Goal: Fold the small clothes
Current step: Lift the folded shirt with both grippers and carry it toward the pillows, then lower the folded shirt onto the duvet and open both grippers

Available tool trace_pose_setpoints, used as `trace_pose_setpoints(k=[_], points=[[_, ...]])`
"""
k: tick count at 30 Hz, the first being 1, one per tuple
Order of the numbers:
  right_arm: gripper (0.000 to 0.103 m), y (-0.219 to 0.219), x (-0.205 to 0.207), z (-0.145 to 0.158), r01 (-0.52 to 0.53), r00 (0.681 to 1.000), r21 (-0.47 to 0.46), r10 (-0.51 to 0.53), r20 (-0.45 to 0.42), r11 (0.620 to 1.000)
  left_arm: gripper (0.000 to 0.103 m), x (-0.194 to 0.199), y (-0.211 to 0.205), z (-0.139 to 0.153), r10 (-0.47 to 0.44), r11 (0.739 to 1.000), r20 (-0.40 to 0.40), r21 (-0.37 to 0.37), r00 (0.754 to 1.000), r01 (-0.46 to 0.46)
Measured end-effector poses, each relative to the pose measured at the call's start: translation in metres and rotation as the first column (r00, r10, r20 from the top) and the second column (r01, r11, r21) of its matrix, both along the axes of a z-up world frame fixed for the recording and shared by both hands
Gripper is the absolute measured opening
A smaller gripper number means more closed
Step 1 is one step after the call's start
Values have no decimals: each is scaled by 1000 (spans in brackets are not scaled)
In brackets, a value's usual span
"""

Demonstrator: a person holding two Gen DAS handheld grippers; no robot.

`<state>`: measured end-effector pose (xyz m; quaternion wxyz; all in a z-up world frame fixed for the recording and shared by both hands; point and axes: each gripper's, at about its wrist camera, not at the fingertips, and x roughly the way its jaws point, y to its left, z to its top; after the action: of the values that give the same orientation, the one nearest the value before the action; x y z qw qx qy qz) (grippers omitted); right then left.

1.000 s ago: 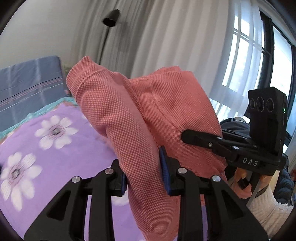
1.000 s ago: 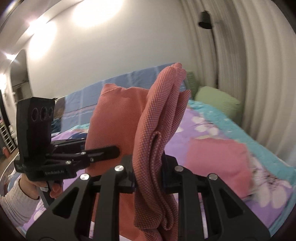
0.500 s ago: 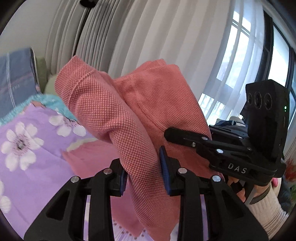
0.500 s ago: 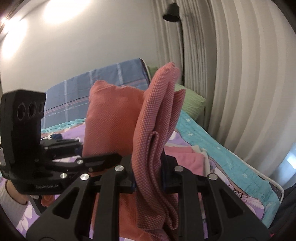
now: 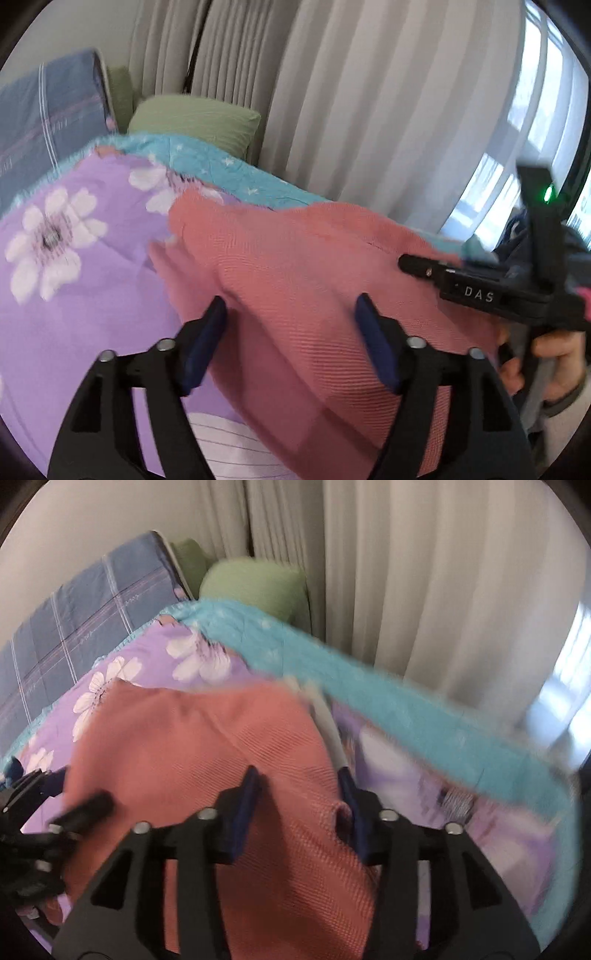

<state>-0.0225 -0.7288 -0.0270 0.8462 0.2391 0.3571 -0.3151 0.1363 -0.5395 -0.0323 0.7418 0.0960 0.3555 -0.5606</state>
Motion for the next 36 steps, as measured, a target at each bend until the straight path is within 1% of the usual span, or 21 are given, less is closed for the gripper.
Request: trace_pose_setpoints(k=[1,2,3,4,5,7,8,10,12,13,14,16,17,18,19,21,23,26,29,33,36], points=[[58,-8,-5,-6,14,1000,26,-15,19,1000,75,0,2,-3,3,1000,-7,-6,1000,-3],[64,-11,-9,-11,21,999,48,-23,33,999,76,-4,2,-4,6,1000,12,-9,1000,-6],[69,-13,-12,-14,30,998,66,-33,48,997,76,-7,0,-5,9,1000,40,-7,999,-9],[72,-15,-13,-18,42,998,69,-46,49,997,77,-14,-3,-5,14,1000,84,-1,996,-14],[77,-13,-12,-18,50,998,57,-53,42,997,77,-21,-3,-4,19,1000,111,4,994,-20],[80,-8,-8,-16,59,998,5,-59,22,998,79,-31,0,0,40,999,135,12,990,-42],[80,-3,-10,-12,69,998,-23,-68,11,997,83,-37,6,3,52,998,134,12,990,-54],[80,10,-17,-5,103,994,-121,-107,-26,987,90,-44,19,10,68,998,137,2,988,-68],[80,33,-22,5,119,990,-231,-132,-40,966,94,-55,35,18,50,999,164,-15,985,-49],[80,47,-28,13,116,991,-275,-130,-31,954,99,-63,44,21,34,999,185,-21,982,-31],[81,61,-36,19,109,993,-313,-120,-15,943,101,-72,54,25,18,999,210,-30,978,-12],[86,96,-57,31,100,995,-392,-88,47,914,101,-86,71,32,-10,998,245,-50,970,23],[92,117,-72,38,113,992,-436,-80,94,893,102,-94,79,36,-19,998,250,-61,968,35],[98,131,-83,42,125,989,-458,-75,125,880,102,-99,86,40,-24,997,250,-71,968,43],[99,143,-93,47,129,986,-471,-63,153,873,102,-105,96,44,-16,996,248,-86,969,39],[101,166,-115,56,113,981,-476,-21,193,872,102,-115,114,51,0,991,241,-128,970,31],[101,183,-132,62,94,978,-484,9,207,870,102,-128,137,57,25,986,238,-167,971,15],[101,200,-147,66,114,981,-500,-16,196,859,102,-147,162,63,80,983,277,-180,958,-30],[101,219,-158,71,114,982,-472,-26,188,874,102,-167,181,64,121,983,313,-171,942,-69],[101,233,-166,76,124,979,-406,-47,196,905,102,-190,202,59,138,986,310,-137,941,-99],[101,243,-174,77,114,975,-351,-37,219,929,102,-197,216,56,167,983,322,-123,932,-134]])
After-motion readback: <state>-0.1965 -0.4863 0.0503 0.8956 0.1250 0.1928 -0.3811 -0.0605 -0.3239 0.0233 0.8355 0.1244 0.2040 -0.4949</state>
